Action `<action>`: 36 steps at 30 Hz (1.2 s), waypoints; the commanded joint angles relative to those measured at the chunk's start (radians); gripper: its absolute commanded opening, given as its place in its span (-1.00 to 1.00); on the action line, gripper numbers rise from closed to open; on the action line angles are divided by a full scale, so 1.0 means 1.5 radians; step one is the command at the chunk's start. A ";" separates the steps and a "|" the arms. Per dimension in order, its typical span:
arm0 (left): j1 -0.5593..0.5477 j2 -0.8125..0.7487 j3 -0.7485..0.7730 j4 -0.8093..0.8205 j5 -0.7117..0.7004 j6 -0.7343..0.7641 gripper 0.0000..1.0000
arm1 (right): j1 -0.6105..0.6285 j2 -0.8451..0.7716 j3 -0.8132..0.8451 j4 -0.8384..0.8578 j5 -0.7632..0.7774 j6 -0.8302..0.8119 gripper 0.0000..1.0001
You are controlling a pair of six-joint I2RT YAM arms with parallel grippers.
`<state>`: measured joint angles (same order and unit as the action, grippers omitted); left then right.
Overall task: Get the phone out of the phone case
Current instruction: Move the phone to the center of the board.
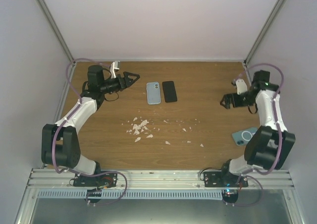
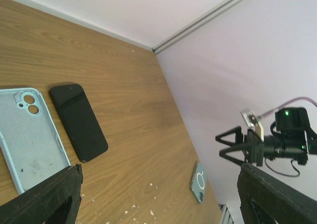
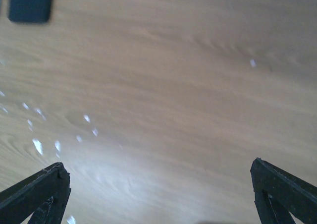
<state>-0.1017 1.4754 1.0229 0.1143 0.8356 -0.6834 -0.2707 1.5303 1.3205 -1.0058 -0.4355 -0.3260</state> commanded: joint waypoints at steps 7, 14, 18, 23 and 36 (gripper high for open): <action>0.002 0.057 0.035 0.003 0.009 -0.007 0.71 | -0.136 -0.179 -0.179 -0.003 0.184 -0.357 0.99; 0.003 0.046 0.022 0.004 0.004 0.001 0.71 | -0.270 -0.188 -0.264 0.071 0.254 -0.552 0.99; 0.003 0.051 0.024 0.008 0.009 -0.003 0.71 | -0.317 -0.149 -0.249 0.087 0.260 -0.617 0.99; 0.003 0.051 0.029 0.007 0.013 -0.003 0.70 | -0.333 -0.109 -0.244 0.112 0.281 -0.670 0.99; 0.004 0.037 0.019 0.020 0.024 -0.001 0.70 | -0.345 0.020 -0.269 0.162 0.348 -0.828 0.99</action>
<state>-0.1017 1.5600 1.0424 0.0933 0.8516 -0.6910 -0.7784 1.5120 0.9314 -0.8257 0.0261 -1.4811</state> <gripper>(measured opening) 0.850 0.995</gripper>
